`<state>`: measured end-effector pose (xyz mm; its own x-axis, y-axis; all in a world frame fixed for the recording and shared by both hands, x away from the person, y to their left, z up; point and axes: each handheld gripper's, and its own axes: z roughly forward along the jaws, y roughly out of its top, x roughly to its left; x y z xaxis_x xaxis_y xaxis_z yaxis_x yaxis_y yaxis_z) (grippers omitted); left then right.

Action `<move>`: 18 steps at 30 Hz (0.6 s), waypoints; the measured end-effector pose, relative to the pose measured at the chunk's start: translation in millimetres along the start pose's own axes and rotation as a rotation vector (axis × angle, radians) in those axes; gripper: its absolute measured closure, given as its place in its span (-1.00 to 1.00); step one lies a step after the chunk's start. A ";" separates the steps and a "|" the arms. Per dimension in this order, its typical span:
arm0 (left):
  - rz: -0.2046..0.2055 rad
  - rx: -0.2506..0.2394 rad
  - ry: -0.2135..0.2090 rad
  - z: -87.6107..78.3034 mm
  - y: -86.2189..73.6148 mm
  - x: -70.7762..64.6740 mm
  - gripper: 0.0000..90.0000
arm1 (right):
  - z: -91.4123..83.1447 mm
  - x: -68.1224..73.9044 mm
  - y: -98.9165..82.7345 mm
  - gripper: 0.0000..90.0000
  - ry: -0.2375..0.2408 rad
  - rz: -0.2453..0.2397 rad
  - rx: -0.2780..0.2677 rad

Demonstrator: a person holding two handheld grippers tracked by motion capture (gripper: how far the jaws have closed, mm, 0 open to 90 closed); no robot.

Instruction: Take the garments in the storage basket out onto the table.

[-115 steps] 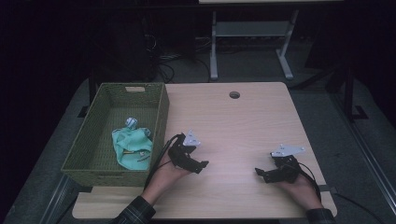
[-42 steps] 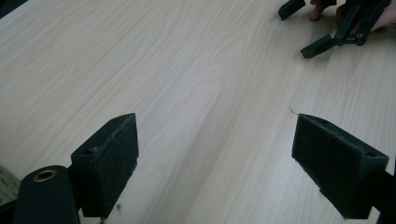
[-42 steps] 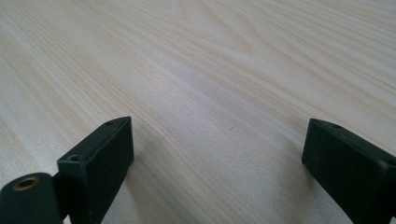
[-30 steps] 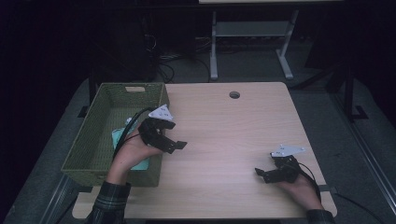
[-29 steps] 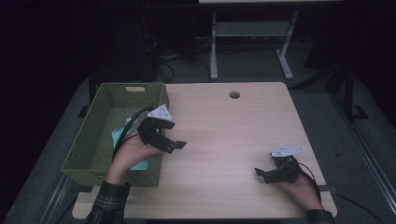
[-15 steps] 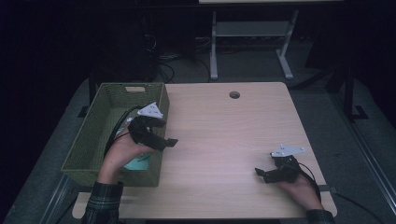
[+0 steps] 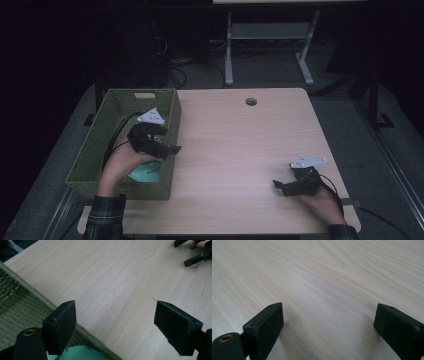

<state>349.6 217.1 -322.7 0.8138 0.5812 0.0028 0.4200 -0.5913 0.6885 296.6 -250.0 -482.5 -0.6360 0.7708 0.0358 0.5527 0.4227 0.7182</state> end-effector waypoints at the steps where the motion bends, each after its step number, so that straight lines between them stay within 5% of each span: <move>1: -0.001 0.000 0.003 -1.2 -1.0 1.4 -0.61 | 0.0 0.0 0.0 -0.81 0.000 0.000 0.000; 18: -0.063 0.002 0.079 -18.5 -16.9 20.0 -0.57 | 0.1 -0.2 0.0 -0.81 -0.001 -0.002 -0.001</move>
<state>351.3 249.1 -320.8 0.7513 0.6598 0.0170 0.4701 -0.5531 0.6878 296.7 -250.1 -482.6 -0.6367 0.7703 0.0341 0.5512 0.4238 0.7188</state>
